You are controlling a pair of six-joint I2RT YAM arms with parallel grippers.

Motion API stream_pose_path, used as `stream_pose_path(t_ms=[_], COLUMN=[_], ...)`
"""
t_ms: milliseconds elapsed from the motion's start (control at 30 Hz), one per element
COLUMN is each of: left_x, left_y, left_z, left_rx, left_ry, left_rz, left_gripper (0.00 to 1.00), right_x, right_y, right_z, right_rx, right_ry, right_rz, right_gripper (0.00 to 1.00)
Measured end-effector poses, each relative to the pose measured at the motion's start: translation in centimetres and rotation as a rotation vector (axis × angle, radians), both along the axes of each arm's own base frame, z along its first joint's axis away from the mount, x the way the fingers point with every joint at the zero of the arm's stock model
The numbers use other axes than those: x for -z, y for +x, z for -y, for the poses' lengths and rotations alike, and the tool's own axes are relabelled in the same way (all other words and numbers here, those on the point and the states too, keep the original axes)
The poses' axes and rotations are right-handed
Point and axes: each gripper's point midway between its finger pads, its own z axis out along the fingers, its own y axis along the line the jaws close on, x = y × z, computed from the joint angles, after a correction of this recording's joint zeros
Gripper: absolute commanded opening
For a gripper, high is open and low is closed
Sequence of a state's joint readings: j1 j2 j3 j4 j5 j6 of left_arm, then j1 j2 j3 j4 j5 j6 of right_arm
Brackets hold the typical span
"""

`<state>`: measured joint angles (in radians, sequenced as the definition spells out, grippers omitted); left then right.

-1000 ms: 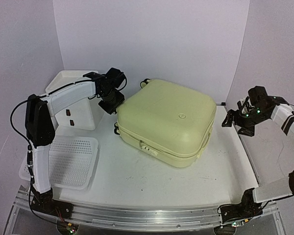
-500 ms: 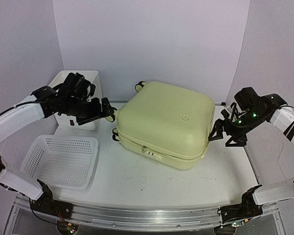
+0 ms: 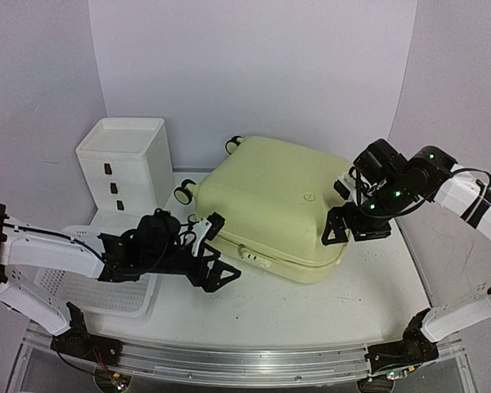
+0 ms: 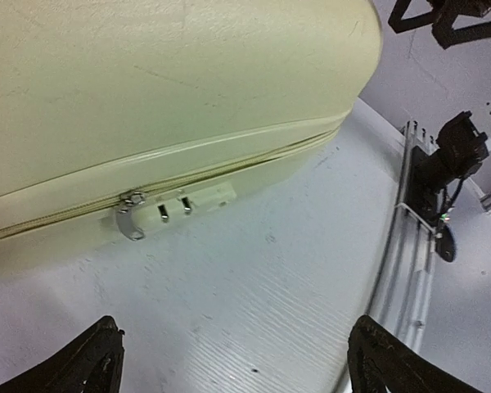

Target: Open, take out, and arrange the luggage

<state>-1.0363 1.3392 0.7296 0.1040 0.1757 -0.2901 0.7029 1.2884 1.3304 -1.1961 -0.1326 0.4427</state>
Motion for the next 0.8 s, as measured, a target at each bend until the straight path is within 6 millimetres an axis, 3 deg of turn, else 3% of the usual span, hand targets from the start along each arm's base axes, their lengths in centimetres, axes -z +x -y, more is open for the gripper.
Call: stream_pose_path(t_ms=[133, 200, 533, 800], left_x=[3.9, 4.6, 5.3, 6.0], left_y=[1.8, 2.7, 5.5, 7.0], left_z=[-0.3, 0.2, 2.0, 2.3], left_rx=[-0.034, -0.041, -0.08, -0.145], left_ry=[0.004, 0.005, -0.085, -0.143], left_rz=[0.142, 0.186, 0.314, 0.338], left_gripper=[0.79, 0.72, 0.53, 0.48], right_x=[0.0, -0.1, -1.3, -1.6], right_y=[0.3, 0.4, -0.2, -0.6], right_z=[0.3, 0.4, 1.4, 1.9], right_rx=[0.01, 0.013, 0.022, 0.028], right_ry=[-0.016, -0.018, 0.004, 0.009], right_rz=[0.017, 0.025, 0.078, 0.098], right_gripper=[0.98, 0.98, 0.98, 0.98])
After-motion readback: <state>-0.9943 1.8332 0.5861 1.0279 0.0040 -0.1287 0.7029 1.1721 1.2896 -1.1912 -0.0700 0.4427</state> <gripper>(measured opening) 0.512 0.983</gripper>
